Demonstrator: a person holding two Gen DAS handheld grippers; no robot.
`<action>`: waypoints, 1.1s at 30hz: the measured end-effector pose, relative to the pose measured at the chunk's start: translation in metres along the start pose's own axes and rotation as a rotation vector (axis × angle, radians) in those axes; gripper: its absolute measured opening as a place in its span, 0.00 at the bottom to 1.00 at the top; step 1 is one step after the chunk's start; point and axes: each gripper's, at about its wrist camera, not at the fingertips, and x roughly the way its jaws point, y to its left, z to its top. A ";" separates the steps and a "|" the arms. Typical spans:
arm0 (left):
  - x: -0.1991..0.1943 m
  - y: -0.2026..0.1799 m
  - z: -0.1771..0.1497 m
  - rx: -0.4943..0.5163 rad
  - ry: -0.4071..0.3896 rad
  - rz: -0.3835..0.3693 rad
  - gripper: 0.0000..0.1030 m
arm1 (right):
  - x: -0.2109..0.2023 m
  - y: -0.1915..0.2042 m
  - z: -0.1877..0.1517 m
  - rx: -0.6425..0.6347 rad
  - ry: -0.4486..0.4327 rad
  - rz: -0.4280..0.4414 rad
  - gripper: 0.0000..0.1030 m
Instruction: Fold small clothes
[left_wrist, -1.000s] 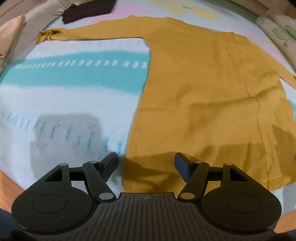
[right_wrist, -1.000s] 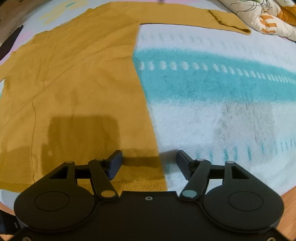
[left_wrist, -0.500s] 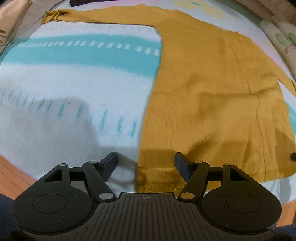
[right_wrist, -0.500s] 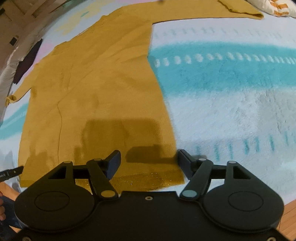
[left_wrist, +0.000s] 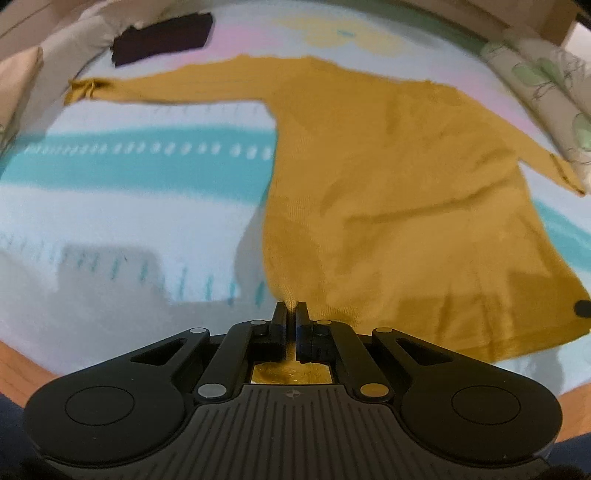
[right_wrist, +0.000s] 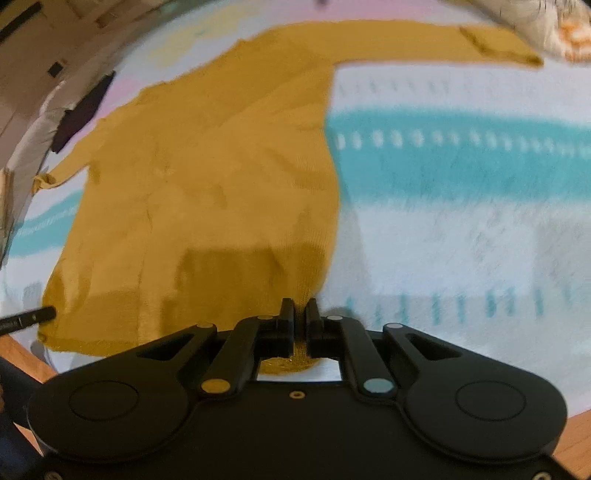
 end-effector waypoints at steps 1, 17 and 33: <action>-0.006 0.002 0.001 -0.002 -0.006 -0.008 0.03 | -0.007 -0.002 -0.001 0.007 -0.006 0.010 0.12; 0.001 0.013 -0.018 0.037 0.076 0.150 0.06 | 0.016 -0.038 -0.003 0.109 0.230 -0.060 0.59; 0.024 -0.049 0.112 0.081 -0.157 0.060 0.11 | -0.034 -0.058 0.130 0.021 -0.195 -0.349 0.73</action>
